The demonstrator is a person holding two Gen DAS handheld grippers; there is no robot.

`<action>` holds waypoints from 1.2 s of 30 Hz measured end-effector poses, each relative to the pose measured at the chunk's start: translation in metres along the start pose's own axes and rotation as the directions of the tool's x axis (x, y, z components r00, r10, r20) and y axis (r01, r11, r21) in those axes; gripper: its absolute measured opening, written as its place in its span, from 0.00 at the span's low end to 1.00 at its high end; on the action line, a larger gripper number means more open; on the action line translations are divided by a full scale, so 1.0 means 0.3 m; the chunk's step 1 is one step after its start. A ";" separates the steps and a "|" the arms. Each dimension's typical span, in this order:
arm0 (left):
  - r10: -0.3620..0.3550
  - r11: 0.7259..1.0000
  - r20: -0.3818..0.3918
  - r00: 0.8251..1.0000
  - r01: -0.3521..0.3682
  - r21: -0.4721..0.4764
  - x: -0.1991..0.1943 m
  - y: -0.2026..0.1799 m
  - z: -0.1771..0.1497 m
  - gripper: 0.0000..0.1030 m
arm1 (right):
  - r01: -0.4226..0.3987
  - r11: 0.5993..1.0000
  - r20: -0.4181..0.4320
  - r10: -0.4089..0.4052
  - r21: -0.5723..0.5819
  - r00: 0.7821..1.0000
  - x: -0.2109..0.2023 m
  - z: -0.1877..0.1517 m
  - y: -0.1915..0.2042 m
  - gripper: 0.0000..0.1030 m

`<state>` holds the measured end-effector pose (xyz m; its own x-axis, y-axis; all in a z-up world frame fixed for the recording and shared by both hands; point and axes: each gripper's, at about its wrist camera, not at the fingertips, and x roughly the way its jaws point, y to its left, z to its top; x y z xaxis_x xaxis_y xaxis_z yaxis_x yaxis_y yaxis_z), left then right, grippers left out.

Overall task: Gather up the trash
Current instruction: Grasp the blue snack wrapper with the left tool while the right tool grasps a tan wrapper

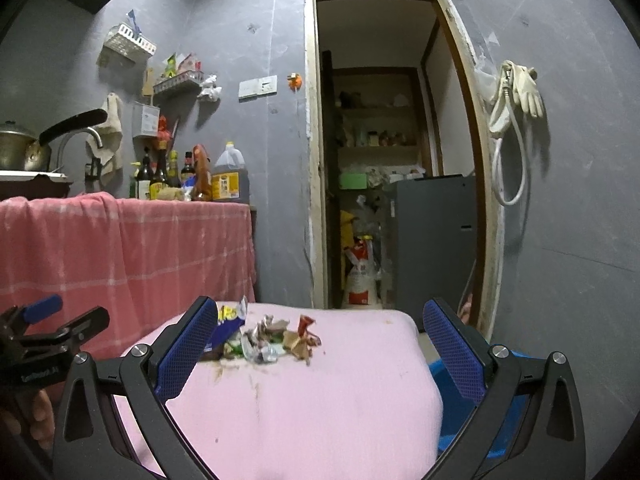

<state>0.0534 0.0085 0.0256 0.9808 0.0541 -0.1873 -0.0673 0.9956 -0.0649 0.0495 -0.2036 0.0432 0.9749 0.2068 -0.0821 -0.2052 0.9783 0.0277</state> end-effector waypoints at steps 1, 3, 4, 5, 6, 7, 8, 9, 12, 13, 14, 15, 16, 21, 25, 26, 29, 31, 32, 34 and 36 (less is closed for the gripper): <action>-0.004 1.000 0.000 1.000 0.004 -0.003 0.012 0.003 0.004 0.98 | -0.002 1.000 0.001 0.002 0.002 1.000 0.015 0.006 -0.003 1.00; -0.008 1.000 0.001 1.000 0.008 -0.001 0.042 0.006 0.011 0.98 | 0.001 1.000 0.003 -0.001 0.005 1.000 0.042 0.013 -0.007 1.00; -0.009 1.000 0.000 1.000 0.009 0.005 0.055 0.006 0.014 0.98 | 0.002 1.000 0.004 -0.002 0.006 1.000 0.054 0.014 -0.009 1.00; -0.009 1.000 -0.004 1.000 0.009 0.015 0.071 0.005 0.017 0.98 | 0.003 1.000 0.002 -0.003 0.004 1.000 0.072 0.018 -0.014 1.00; -0.009 1.000 -0.007 1.000 0.009 0.024 0.081 0.005 0.019 0.98 | 0.003 1.000 -0.004 -0.003 0.000 1.000 0.088 0.021 -0.016 1.00; -0.008 0.999 -0.014 1.000 0.009 0.033 0.100 0.005 0.023 0.98 | 0.004 1.000 -0.013 -0.004 -0.004 1.000 0.111 0.025 -0.020 1.00; -0.007 0.999 -0.020 1.000 0.008 0.037 0.117 0.008 0.028 0.98 | 0.003 1.000 -0.020 -0.003 -0.005 1.000 0.131 0.030 -0.024 1.00; -0.007 0.999 -0.031 0.999 0.008 0.039 0.140 0.011 0.032 0.98 | 0.000 1.000 -0.025 0.000 -0.004 1.000 0.148 0.032 -0.030 1.00; -0.006 0.999 -0.049 0.999 0.008 0.033 0.190 0.025 0.040 0.98 | -0.019 1.000 -0.041 0.019 0.003 0.999 0.209 0.043 -0.045 1.00; -0.006 1.000 -0.055 0.998 0.007 0.030 0.208 0.031 0.043 0.98 | -0.024 1.000 -0.048 0.024 0.003 0.999 0.227 0.046 -0.048 1.00; -0.008 1.000 -0.064 0.998 0.009 0.027 0.230 0.036 0.047 0.98 | -0.031 1.000 -0.056 0.031 0.005 0.998 0.248 0.050 -0.051 1.00; -0.011 1.000 -0.071 0.997 0.013 0.026 0.248 0.038 0.052 0.98 | -0.040 0.999 -0.063 0.041 0.010 0.997 0.269 0.051 -0.054 1.00; -0.015 1.000 -0.080 0.997 0.017 0.025 0.268 0.040 0.056 0.98 | -0.050 0.999 -0.073 0.051 0.017 0.996 0.291 0.054 -0.061 1.00; -0.055 0.998 -0.135 0.989 0.055 -0.005 0.367 0.063 0.076 0.98 | -0.083 0.994 -0.170 0.095 0.076 0.981 0.422 0.044 -0.092 1.00; -0.076 0.997 -0.178 0.981 0.074 -0.019 0.431 0.077 0.077 0.98 | -0.111 0.988 -0.252 0.135 0.107 0.958 0.504 0.007 -0.107 1.00; -0.070 0.998 -0.191 0.979 0.068 -0.015 0.445 0.076 0.073 0.98 | -0.114 0.988 -0.271 0.140 0.109 0.952 0.520 -0.004 -0.110 1.00; -0.036 0.999 -0.227 0.973 0.041 0.015 0.484 0.067 0.055 0.98 | -0.113 0.988 -0.330 0.143 0.110 0.933 0.564 -0.044 -0.118 1.00; -0.036 0.999 -0.252 0.967 0.045 0.027 0.507 0.060 0.039 0.98 | -0.119 0.984 -0.363 0.159 0.130 0.918 0.586 -0.069 -0.127 1.00; -0.038 0.998 -0.270 0.962 0.048 0.029 0.521 0.058 0.030 0.98 | -0.123 0.981 -0.380 0.171 0.147 0.909 0.598 -0.082 -0.133 1.00; -0.047 0.998 -0.306 0.951 0.059 0.028 0.548 0.055 0.013 0.98 | -0.128 0.978 -0.407 0.187 0.166 0.894 0.615 -0.104 -0.142 0.99; -0.067 0.997 -0.337 0.939 0.080 0.024 0.571 0.052 -0.003 0.98 | -0.140 0.976 -0.430 0.200 0.167 0.881 0.634 -0.120 -0.142 0.96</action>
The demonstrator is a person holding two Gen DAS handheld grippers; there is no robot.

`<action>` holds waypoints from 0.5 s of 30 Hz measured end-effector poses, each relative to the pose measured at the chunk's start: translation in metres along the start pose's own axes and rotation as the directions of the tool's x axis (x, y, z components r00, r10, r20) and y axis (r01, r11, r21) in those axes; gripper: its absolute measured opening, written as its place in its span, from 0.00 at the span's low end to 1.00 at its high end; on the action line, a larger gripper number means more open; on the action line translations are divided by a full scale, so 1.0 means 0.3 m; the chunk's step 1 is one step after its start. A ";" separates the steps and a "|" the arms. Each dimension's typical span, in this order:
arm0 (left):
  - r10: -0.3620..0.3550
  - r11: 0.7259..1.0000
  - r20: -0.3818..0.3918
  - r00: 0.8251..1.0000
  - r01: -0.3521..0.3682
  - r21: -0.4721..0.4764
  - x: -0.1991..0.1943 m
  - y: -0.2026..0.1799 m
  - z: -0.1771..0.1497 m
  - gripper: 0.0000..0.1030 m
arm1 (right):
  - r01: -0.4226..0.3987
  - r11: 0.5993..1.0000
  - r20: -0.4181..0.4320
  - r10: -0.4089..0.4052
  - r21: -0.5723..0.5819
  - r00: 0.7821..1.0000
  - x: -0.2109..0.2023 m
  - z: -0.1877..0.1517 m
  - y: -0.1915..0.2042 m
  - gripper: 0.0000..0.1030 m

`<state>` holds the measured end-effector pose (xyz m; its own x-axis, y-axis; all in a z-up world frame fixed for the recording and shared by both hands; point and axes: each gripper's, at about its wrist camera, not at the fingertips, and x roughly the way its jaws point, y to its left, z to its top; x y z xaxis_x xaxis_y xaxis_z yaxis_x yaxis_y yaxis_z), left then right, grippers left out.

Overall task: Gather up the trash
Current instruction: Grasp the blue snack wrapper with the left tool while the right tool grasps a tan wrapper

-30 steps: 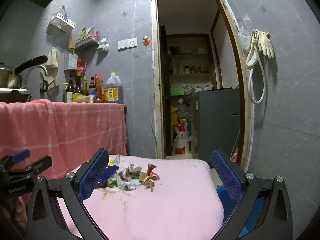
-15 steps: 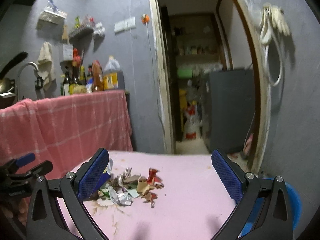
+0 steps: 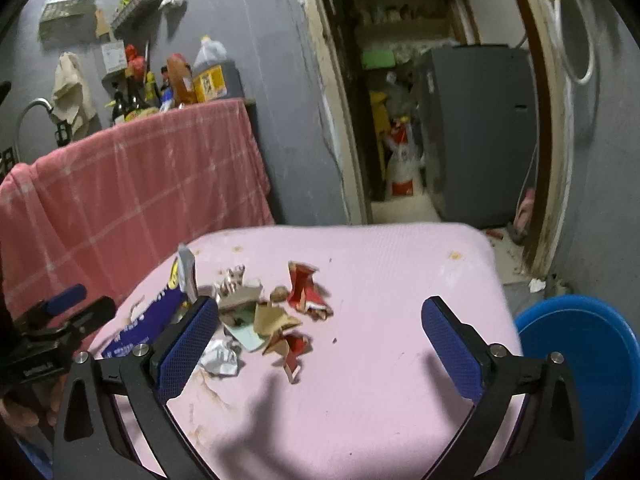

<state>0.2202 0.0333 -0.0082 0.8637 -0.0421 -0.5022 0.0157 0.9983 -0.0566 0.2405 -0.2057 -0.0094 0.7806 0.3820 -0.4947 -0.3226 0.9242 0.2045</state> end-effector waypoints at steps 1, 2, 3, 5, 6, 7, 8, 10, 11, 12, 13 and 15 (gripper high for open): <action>-0.012 1.000 -0.017 1.000 0.012 0.001 0.012 0.000 -0.004 0.98 | -0.002 1.000 -0.014 0.002 -0.005 1.000 0.012 -0.004 0.000 0.93; -0.020 1.000 -0.029 0.999 0.020 0.002 0.021 0.000 -0.005 0.98 | -0.009 1.000 -0.028 0.008 -0.010 1.000 0.023 -0.008 0.000 0.93; -0.029 1.000 -0.041 0.999 0.029 0.005 0.029 -0.001 -0.008 0.98 | -0.014 1.000 -0.039 0.013 -0.015 0.999 0.036 -0.010 0.002 0.90; -0.041 0.999 -0.062 0.997 0.042 0.012 0.043 -0.004 -0.014 0.98 | -0.023 0.999 -0.065 0.021 -0.024 0.998 0.060 -0.018 0.007 0.85; -0.046 0.999 -0.070 0.996 0.047 0.014 0.045 -0.009 -0.016 0.98 | -0.025 0.999 -0.075 0.023 -0.027 0.997 0.066 -0.022 0.008 0.81; -0.051 0.998 -0.081 0.995 0.053 0.017 0.049 -0.010 -0.018 0.98 | -0.026 0.999 -0.085 0.024 -0.030 0.996 0.073 -0.025 0.010 0.74; -0.056 0.998 -0.090 0.994 0.058 0.019 0.053 -0.009 -0.019 0.98 | -0.031 0.999 -0.098 0.027 -0.037 0.995 0.082 -0.027 0.014 0.72; -0.065 0.998 -0.103 0.993 0.067 0.018 0.062 -0.008 -0.020 0.97 | -0.043 0.998 -0.114 0.037 -0.047 0.993 0.094 -0.031 0.016 0.68; -0.073 0.997 -0.111 0.991 0.075 0.017 0.068 -0.007 -0.020 0.97 | -0.050 0.997 -0.125 0.043 -0.054 0.991 0.101 -0.032 0.020 0.67; -0.079 0.997 -0.120 0.990 0.081 0.015 0.073 -0.006 -0.020 0.95 | -0.057 0.997 -0.134 0.049 -0.058 0.990 0.107 -0.035 0.021 0.65; -0.084 0.996 -0.128 0.988 0.086 0.014 0.078 -0.005 -0.020 0.93 | -0.065 0.996 -0.146 0.055 -0.063 0.988 0.116 -0.036 0.026 0.61; -0.099 0.995 -0.151 0.984 0.102 0.011 0.092 -0.005 -0.019 0.84 | -0.077 0.994 -0.173 0.063 -0.075 0.983 0.137 -0.037 0.033 0.55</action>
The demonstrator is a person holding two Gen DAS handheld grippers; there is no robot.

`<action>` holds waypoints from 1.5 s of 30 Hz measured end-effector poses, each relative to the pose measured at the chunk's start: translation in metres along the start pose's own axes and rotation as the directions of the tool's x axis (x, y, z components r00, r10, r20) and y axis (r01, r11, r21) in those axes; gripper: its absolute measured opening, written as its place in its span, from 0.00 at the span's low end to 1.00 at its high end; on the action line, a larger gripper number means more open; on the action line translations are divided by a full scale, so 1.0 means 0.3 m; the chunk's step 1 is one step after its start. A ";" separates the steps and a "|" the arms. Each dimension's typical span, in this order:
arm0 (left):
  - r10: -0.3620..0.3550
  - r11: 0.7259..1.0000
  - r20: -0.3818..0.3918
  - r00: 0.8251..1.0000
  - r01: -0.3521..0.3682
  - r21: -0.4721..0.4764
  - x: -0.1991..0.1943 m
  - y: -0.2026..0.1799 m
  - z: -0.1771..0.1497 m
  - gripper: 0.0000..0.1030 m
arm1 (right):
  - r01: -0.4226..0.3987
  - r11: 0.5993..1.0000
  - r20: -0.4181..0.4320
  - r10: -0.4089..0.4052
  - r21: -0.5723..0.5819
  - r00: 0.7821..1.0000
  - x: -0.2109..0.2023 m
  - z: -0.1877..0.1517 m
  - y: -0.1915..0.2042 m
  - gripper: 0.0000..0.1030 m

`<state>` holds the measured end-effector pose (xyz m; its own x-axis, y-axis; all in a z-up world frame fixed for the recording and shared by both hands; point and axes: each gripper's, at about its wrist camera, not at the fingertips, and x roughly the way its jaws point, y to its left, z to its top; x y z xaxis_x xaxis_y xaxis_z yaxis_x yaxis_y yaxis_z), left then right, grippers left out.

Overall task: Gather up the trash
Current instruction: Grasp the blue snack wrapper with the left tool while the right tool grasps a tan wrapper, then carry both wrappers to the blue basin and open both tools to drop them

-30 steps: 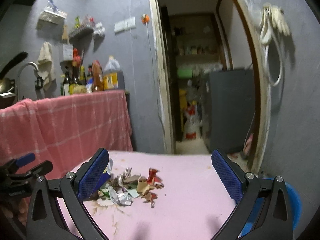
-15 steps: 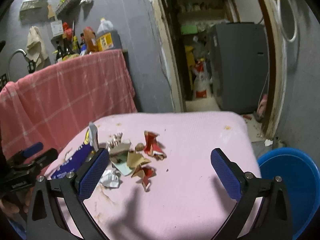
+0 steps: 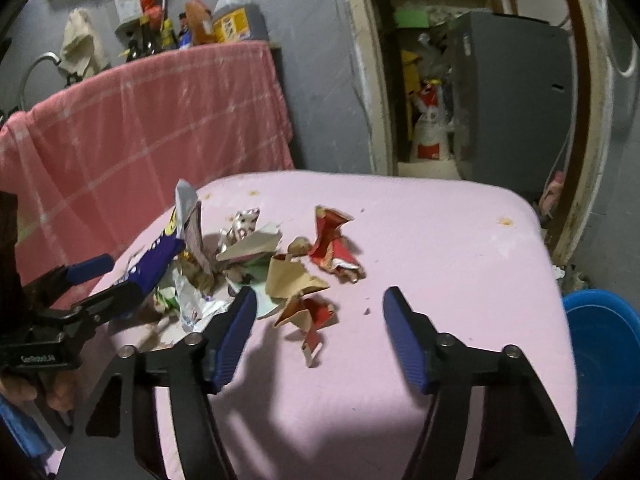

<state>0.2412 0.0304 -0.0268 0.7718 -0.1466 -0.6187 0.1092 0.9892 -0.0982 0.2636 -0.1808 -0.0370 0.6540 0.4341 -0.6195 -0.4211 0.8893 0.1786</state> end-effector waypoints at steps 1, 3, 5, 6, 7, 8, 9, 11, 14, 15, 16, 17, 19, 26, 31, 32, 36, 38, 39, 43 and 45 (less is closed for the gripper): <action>-0.009 1.000 -0.011 1.000 0.008 0.000 0.005 0.002 0.002 0.83 | -0.005 1.000 -0.011 0.005 -0.007 1.000 0.009 0.003 0.002 0.53; -0.029 1.000 -0.030 0.999 0.029 -0.001 0.016 0.004 0.007 0.77 | -0.009 1.000 -0.030 0.008 -0.022 1.000 0.025 0.008 0.010 0.53; -0.054 0.999 -0.045 0.998 0.054 -0.002 0.027 0.005 0.012 0.74 | -0.011 0.999 -0.045 0.009 -0.039 0.999 0.040 0.016 0.019 0.52; -0.064 0.998 -0.053 0.997 0.064 -0.003 0.032 0.006 0.014 0.71 | -0.010 0.999 -0.055 0.007 -0.049 0.998 0.050 0.018 0.026 0.49; -0.073 0.997 -0.061 0.995 0.073 -0.005 0.038 0.005 0.015 0.69 | -0.009 0.998 -0.064 0.006 -0.056 0.998 0.058 0.018 0.031 0.46; -0.084 0.996 -0.069 0.994 0.084 -0.007 0.041 0.006 0.016 0.63 | -0.011 0.998 -0.077 0.006 -0.063 0.997 0.068 0.018 0.034 0.46; -0.092 0.996 -0.077 0.993 0.091 -0.011 0.045 0.007 0.017 0.60 | -0.012 0.998 -0.081 0.006 -0.066 0.997 0.072 0.016 0.039 0.46; -0.100 0.995 -0.086 0.991 0.099 -0.015 0.048 0.010 0.021 0.59 | -0.006 0.998 -0.080 0.001 -0.064 0.997 0.072 0.014 0.036 0.44; -0.122 0.993 -0.093 0.988 0.121 -0.016 0.043 0.014 0.026 0.49 | -0.007 0.999 -0.080 0.002 -0.054 0.997 0.072 0.012 0.028 0.32; -0.127 0.992 -0.097 0.987 0.127 -0.014 0.040 0.013 0.025 0.43 | -0.008 0.999 -0.081 0.003 -0.053 0.997 0.074 0.012 0.030 0.28; -0.130 0.991 -0.102 0.986 0.130 -0.011 0.041 0.011 0.025 0.39 | -0.009 0.998 -0.082 0.005 -0.055 0.997 0.077 0.012 0.031 0.25; -0.138 0.990 -0.111 0.984 0.137 -0.008 0.042 0.010 0.024 0.33 | -0.009 0.998 -0.083 0.005 -0.057 0.997 0.077 0.011 0.032 0.24; -0.146 0.989 -0.122 0.982 0.146 -0.010 0.041 0.005 0.016 0.28 | -0.011 0.998 -0.083 0.006 -0.063 0.997 0.073 0.006 0.035 0.22; -0.176 0.984 -0.111 0.978 0.171 -0.049 0.012 0.020 0.000 0.20 | -0.021 0.999 -0.062 0.018 -0.048 0.998 0.056 -0.004 0.022 0.21; -0.187 0.982 -0.076 0.979 0.183 -0.052 -0.033 0.012 -0.020 0.16 | -0.028 0.999 -0.030 0.027 -0.030 0.999 0.030 -0.014 0.014 0.21; -0.184 0.982 -0.070 0.980 0.181 -0.051 -0.040 0.009 -0.022 0.13 | -0.030 0.999 -0.020 0.029 -0.025 0.999 0.023 -0.015 0.012 0.21; -0.179 0.983 -0.046 0.983 0.177 -0.049 -0.071 -0.002 -0.031 0.05 | -0.038 0.999 0.027 0.038 -0.004 0.999 -0.010 -0.017 0.000 0.21; -0.176 0.984 -0.033 0.984 0.174 -0.040 -0.087 -0.013 -0.040 0.03 | -0.037 0.999 0.060 0.036 0.009 0.998 -0.034 -0.021 -0.007 0.21; -0.172 0.985 -0.026 0.985 0.171 -0.033 -0.094 -0.019 -0.043 0.03 | -0.038 0.999 0.071 0.037 0.012 0.997 -0.044 -0.023 -0.009 0.21; -0.161 0.987 -0.004 0.987 0.160 -0.024 -0.117 -0.038 -0.049 0.01 | -0.034 0.999 0.123 0.031 0.017 0.992 -0.083 -0.026 -0.007 0.21; -0.160 0.987 0.022 0.987 0.160 -0.022 -0.140 -0.053 -0.048 0.01 | -0.026 1.000 0.163 0.024 0.014 0.986 -0.112 -0.028 -0.005 0.21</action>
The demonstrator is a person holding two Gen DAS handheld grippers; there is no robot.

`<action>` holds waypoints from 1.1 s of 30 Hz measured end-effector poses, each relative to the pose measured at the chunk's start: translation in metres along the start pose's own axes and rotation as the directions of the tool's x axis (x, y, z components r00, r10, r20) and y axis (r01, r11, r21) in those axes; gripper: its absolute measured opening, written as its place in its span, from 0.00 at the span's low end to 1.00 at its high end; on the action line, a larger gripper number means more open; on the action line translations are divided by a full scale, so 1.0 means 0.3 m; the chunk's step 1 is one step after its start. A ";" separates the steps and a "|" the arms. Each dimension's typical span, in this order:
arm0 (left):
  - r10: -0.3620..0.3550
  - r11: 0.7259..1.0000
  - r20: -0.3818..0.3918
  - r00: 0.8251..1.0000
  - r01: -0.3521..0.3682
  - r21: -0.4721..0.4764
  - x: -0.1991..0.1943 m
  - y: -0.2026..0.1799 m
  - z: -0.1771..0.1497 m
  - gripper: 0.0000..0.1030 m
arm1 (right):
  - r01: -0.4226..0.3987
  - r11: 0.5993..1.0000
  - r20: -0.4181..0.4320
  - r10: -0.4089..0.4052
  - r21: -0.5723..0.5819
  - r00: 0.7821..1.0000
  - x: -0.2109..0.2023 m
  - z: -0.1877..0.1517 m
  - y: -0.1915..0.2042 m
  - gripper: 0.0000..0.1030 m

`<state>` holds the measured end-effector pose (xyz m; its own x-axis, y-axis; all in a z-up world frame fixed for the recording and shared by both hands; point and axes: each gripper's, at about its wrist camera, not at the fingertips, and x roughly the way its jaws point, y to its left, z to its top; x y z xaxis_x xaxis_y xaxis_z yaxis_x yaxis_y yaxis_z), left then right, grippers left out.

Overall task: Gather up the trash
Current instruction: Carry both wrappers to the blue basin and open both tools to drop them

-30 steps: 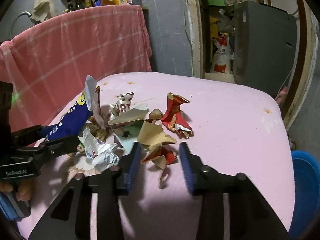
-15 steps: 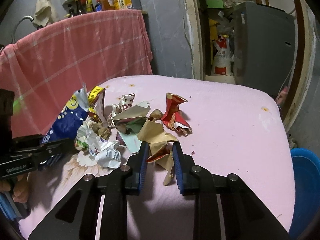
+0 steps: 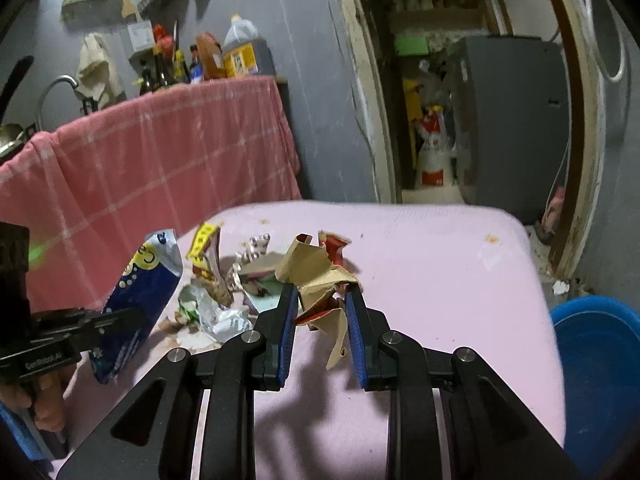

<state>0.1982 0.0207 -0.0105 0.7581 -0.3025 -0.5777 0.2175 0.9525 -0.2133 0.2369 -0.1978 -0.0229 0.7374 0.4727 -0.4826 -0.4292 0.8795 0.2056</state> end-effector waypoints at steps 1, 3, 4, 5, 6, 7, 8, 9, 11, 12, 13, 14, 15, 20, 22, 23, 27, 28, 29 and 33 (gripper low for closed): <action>0.000 1.000 0.018 1.000 0.000 0.003 -0.012 -0.009 0.002 0.01 | 0.005 1.000 0.020 -0.005 -0.002 1.000 -0.015 0.002 -0.001 0.21; 0.000 1.000 0.063 0.998 -0.001 0.013 -0.033 -0.032 0.011 0.01 | 0.021 1.000 0.066 -0.020 -0.008 0.998 -0.050 0.006 0.005 0.21; -0.002 1.000 0.089 0.996 0.001 0.014 -0.042 -0.045 0.019 0.01 | 0.031 0.999 0.090 -0.030 -0.010 0.996 -0.068 0.011 0.008 0.21; -0.008 1.000 0.112 0.994 0.007 0.012 -0.050 -0.054 0.027 0.01 | 0.043 0.999 0.121 -0.041 -0.012 0.992 -0.094 0.016 0.009 0.21; -0.018 1.000 0.140 0.990 0.017 0.008 -0.058 -0.072 0.037 0.01 | 0.050 0.999 0.144 -0.048 -0.012 0.988 -0.112 0.021 0.009 0.21; -0.023 1.000 0.158 0.987 0.022 0.007 -0.064 -0.085 0.042 0.01 | 0.060 0.998 0.174 -0.057 -0.011 0.983 -0.138 0.026 0.007 0.21; -0.032 0.999 0.184 0.982 0.030 0.010 -0.069 -0.107 0.053 0.01 | 0.074 0.997 0.210 -0.070 -0.009 0.975 -0.168 0.034 0.005 0.21; -0.041 0.999 0.209 0.977 0.038 0.017 -0.073 -0.130 0.066 0.01 | 0.087 0.996 0.238 -0.083 -0.007 0.968 -0.194 0.038 0.001 0.21; -0.061 0.998 0.251 0.966 0.055 0.031 -0.082 -0.173 0.084 0.01 | 0.124 0.992 0.306 -0.118 0.000 0.945 -0.257 0.048 -0.008 0.21; -0.076 0.997 0.273 0.959 0.068 0.039 -0.085 -0.198 0.093 0.01 | 0.136 0.991 0.329 -0.130 0.004 0.935 -0.281 0.050 -0.016 0.21; -0.094 0.995 0.293 0.951 0.084 0.047 -0.085 -0.224 0.103 0.01 | 0.150 0.989 0.353 -0.144 0.010 0.925 -0.305 0.054 -0.023 0.21; -0.111 0.994 0.307 0.945 0.098 0.056 -0.082 -0.250 0.114 0.01 | 0.171 0.985 0.384 -0.165 0.018 0.908 -0.339 0.057 -0.033 0.21; -0.123 0.992 0.316 0.941 0.108 0.064 -0.078 -0.273 0.124 0.01 | 0.184 0.983 0.401 -0.178 0.023 0.898 -0.357 0.059 -0.040 0.21; -0.210 0.977 0.318 0.925 0.183 0.112 -0.032 -0.411 0.160 0.01 | 0.258 0.964 0.467 -0.257 0.062 0.846 -0.448 0.045 -0.106 0.21; -0.240 0.969 0.307 0.921 0.207 0.134 -0.007 -0.458 0.172 0.01 | 0.297 0.951 0.476 -0.300 0.085 0.827 -0.476 0.031 -0.144 0.21; -0.253 0.965 0.301 0.920 0.218 0.144 0.001 -0.482 0.176 0.01 | 0.316 0.944 0.474 -0.323 0.097 0.819 -0.487 0.025 -0.164 0.21; -0.307 0.948 0.253 0.918 0.269 0.173 0.074 -0.589 0.185 0.01 | 0.361 0.920 0.463 -0.389 0.153 0.796 -0.530 -0.008 -0.247 0.21; -0.314 0.945 0.242 0.918 0.277 0.175 0.087 -0.607 0.189 0.01 | 0.368 0.916 0.459 -0.400 0.161 0.793 -0.538 -0.015 -0.262 0.21; -0.323 0.941 0.226 0.919 0.287 0.178 0.106 -0.631 0.191 0.01 | 0.381 0.908 0.450 -0.418 0.176 0.789 -0.543 -0.024 -0.285 0.21; -0.351 0.929 0.152 0.924 0.324 0.178 0.195 -0.712 0.203 0.01 | 0.400 0.887 0.409 -0.461 0.230 0.788 -0.554 -0.054 -0.365 0.22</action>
<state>0.2336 -0.1983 0.0492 0.7174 -0.6083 -0.3396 0.5570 0.7936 -0.2448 0.1528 -0.3738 0.0209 0.9919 -0.0100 -0.1263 0.0335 0.9821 0.1851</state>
